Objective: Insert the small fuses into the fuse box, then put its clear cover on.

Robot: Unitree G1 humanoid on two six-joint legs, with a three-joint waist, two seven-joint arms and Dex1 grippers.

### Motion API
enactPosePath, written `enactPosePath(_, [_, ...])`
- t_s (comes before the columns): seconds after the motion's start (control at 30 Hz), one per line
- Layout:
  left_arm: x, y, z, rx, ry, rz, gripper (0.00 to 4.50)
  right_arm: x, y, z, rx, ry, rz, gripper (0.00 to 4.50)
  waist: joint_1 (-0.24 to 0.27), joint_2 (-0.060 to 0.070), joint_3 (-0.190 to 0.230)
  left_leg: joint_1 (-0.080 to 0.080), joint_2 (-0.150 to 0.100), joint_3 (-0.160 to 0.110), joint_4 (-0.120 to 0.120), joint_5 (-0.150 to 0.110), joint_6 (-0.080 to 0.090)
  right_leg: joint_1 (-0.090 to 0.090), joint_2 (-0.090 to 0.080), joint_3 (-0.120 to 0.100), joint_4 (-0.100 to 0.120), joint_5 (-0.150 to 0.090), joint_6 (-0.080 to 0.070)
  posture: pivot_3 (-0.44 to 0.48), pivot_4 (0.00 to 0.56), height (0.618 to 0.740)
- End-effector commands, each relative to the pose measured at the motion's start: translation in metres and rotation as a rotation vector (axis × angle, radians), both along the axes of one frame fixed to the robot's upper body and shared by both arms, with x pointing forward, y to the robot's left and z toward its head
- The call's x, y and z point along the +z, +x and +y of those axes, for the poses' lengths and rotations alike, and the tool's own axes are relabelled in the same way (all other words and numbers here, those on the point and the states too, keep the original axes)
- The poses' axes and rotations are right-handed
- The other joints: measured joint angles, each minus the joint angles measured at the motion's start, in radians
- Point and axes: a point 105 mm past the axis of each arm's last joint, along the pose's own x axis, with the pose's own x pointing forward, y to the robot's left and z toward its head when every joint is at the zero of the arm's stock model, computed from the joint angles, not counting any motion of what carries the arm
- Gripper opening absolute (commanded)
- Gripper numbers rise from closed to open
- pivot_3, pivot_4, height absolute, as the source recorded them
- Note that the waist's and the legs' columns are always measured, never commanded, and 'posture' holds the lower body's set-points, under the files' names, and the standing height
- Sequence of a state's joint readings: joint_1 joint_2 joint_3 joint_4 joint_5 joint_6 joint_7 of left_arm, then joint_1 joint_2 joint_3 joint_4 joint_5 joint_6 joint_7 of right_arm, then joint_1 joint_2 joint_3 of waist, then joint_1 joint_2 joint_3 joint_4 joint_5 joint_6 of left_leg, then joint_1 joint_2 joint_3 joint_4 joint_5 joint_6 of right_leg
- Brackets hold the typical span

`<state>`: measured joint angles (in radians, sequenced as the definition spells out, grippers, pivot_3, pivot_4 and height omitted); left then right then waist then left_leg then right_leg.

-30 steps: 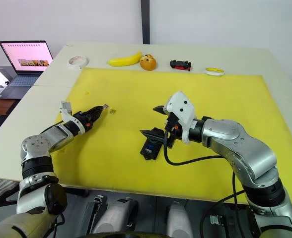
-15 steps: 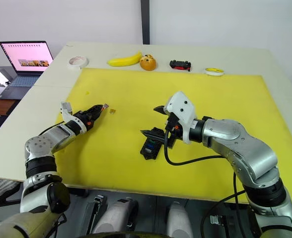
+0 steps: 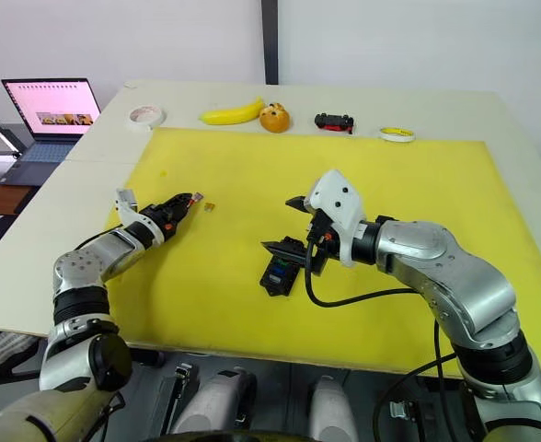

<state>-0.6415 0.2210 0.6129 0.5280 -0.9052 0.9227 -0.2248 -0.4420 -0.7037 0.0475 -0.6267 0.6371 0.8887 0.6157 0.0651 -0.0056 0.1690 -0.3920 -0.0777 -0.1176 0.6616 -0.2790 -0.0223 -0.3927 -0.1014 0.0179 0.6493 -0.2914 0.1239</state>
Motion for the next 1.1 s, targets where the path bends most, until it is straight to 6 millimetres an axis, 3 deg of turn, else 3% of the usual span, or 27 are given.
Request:
enactPosePath(0.03, [-0.027,-0.003,-0.018,-0.041,0.006,0.096,1.80,0.015,-0.004,-0.001,0.007,0.009,-0.067,4.50,0.000,0.000,0.000,0.000,0.000,0.000,0.000,0.000,0.000,0.000,0.000,0.000,0.000,0.000,0.000,0.000,0.150,0.740])
enactPosePath(0.1, [-0.027,-0.003,-0.018,-0.042,0.004,0.098,1.80,0.015,-0.005,-0.001,0.005,0.010,-0.065,4.50,0.000,0.000,0.000,0.000,0.000,0.000,0.000,0.000,0.000,0.000,0.000,0.000,0.000,0.000,0.000,0.000,0.150,0.740])
enactPosePath(0.23, [-0.029,-0.004,-0.017,-0.044,0.008,0.104,0.47,0.014,-0.005,-0.002,0.001,0.010,-0.063,4.50,-0.001,0.002,-0.001,0.000,0.000,0.000,0.000,0.000,0.000,0.000,0.000,0.000,0.000,0.000,0.000,0.000,0.150,0.740])
enactPosePath(0.57, [-0.033,-0.005,-0.014,-0.039,0.020,0.118,0.47,0.014,-0.006,-0.003,-0.001,0.009,-0.059,4.50,-0.003,0.006,-0.004,0.000,0.000,0.000,-0.001,0.000,0.000,0.002,0.000,0.000,0.000,0.000,0.000,0.000,0.150,0.740])
enactPosePath(0.6, [-0.033,-0.006,-0.014,-0.039,0.020,0.117,0.22,0.014,-0.006,-0.003,-0.001,0.009,-0.059,4.50,-0.003,0.006,-0.004,0.000,0.000,0.000,-0.001,0.000,0.000,0.002,0.000,0.000,0.000,0.000,0.000,0.000,0.150,0.740])
enactPosePath(0.8, [-0.031,-0.009,-0.009,-0.027,0.026,0.111,0.22,0.014,-0.006,-0.003,-0.002,0.008,-0.058,4.50,-0.006,0.007,-0.004,0.001,0.000,0.000,-0.001,0.000,0.000,0.002,0.000,0.000,0.000,0.000,0.001,0.000,0.150,0.740])
enactPosePath(1.1, [-0.005,-0.021,0.020,-0.016,0.047,0.031,0.22,0.015,-0.005,-0.004,-0.007,0.027,-0.051,4.50,-0.032,0.005,-0.003,0.001,0.001,0.001,-0.008,0.001,-0.002,0.000,0.000,0.002,-0.001,0.000,0.001,0.000,0.150,0.740])
